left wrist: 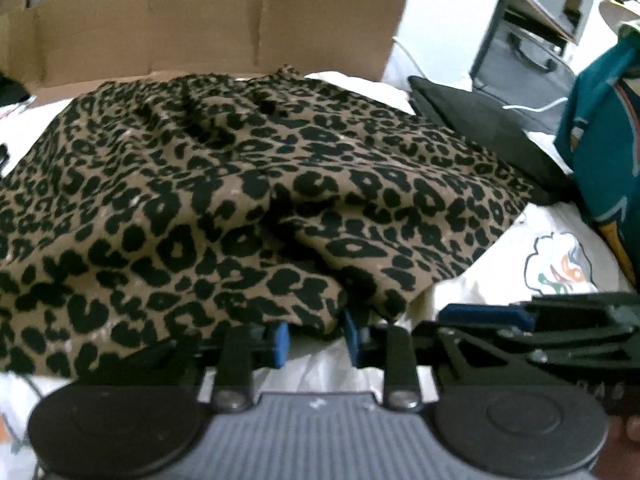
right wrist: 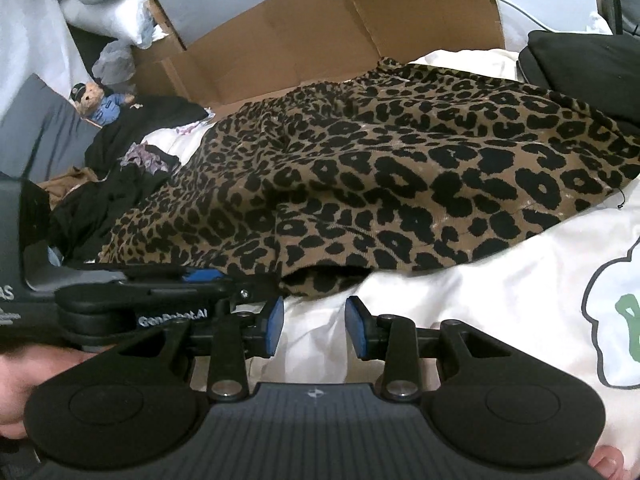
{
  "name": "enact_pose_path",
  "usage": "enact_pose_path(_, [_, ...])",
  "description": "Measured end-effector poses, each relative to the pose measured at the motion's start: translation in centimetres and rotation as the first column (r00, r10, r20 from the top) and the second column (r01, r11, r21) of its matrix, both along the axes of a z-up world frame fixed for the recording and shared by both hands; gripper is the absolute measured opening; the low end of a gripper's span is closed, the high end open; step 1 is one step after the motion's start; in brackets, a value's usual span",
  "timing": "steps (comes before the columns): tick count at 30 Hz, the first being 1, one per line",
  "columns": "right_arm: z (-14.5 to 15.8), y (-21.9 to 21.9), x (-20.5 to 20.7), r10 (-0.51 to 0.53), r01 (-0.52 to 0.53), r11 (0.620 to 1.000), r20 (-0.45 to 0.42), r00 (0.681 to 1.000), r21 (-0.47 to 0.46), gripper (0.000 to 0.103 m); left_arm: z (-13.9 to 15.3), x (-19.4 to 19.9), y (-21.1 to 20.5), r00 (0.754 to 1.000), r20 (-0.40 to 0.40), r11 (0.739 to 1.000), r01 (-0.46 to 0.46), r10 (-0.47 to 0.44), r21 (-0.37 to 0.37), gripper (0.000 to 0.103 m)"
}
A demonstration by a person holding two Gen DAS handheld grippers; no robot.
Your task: Fold clothes
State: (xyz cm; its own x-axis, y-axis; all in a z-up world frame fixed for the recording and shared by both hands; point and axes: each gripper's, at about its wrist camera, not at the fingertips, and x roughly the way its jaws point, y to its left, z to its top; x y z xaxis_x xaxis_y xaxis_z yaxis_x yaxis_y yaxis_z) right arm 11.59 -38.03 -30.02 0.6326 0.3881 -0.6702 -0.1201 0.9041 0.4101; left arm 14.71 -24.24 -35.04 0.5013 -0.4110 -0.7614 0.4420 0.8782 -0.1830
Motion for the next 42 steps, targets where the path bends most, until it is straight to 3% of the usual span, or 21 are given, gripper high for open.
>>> enact_pose_path(5, [-0.4, 0.2, 1.0, 0.001, -0.001, 1.0, 0.0, 1.0, 0.032, 0.033, -0.7, -0.3, -0.5, 0.996, 0.049, 0.996, 0.077, -0.079, 0.04, 0.028])
enact_pose_path(7, [-0.4, 0.3, 1.4, 0.006, -0.006, 0.999, 0.005, 1.0, 0.035, 0.033, -0.8, -0.2, -0.2, 0.996, 0.032, 0.996, 0.086, -0.086, 0.015, 0.007])
enact_pose_path(8, [-0.4, 0.5, 1.6, 0.012, -0.012, 0.999, 0.009, 1.0, 0.034, 0.033, -0.6, -0.2, 0.0, 0.995, 0.025, 0.996, 0.092, -0.092, 0.003, 0.004])
enact_pose_path(15, [0.2, 1.4, 1.8, 0.043, -0.045, 0.998, 0.033, 0.999, 0.054, 0.034, 2.3, -1.1, 0.8, 0.987, 0.103, 0.992, 0.122, -0.123, 0.009, 0.003])
enact_pose_path(24, [0.8, 0.0, 1.8, 0.001, -0.012, 0.98, 0.056, 0.998, 0.2, 0.038, 3.0, -3.3, 0.4, 0.978, 0.119, 0.985, 0.168, -0.173, 0.048, 0.003])
enact_pose_path(25, [0.6, -0.1, 1.9, -0.008, -0.001, 0.983, 0.048, 0.999, 0.182, 0.035, 3.0, -3.6, 0.2, 0.978, 0.116, 0.984, 0.171, -0.176, 0.049, 0.003])
enact_pose_path(26, [0.4, -0.3, 2.0, -0.015, 0.01, 0.987, 0.032, 0.999, 0.158, 0.016, 3.0, -3.8, 0.0, 0.977, 0.113, 0.983, 0.175, -0.179, 0.051, 0.003])
enact_pose_path(27, [0.1, -0.4, 2.0, -0.02, 0.017, 0.989, 0.013, 1.0, 0.146, 0.004, 3.0, -4.1, -0.2, 0.977, 0.11, 0.983, 0.178, -0.183, 0.054, 0.003])
enact_pose_path(28, [0.0, -0.7, 1.8, -0.025, 0.023, 0.988, 0.008, 1.0, 0.151, 0.0, 3.1, -4.3, -0.4, 0.976, 0.111, 0.982, 0.182, -0.188, 0.058, 0.003])
enact_pose_path(37, [1.0, -2.9, -0.6, -0.074, 0.057, 0.961, 0.053, 0.996, 0.27, 0.0, 4.4, -6.3, -0.8, 0.962, 0.146, 0.971, 0.215, -0.229, 0.105, 0.003])
enact_pose_path(42, [1.3, -3.2, -0.9, -0.047, 0.02, 0.935, 0.069, 0.997, 0.353, 0.0, 4.7, -6.7, -0.1, 0.96, 0.149, 0.967, 0.22, -0.238, 0.125, 0.003])
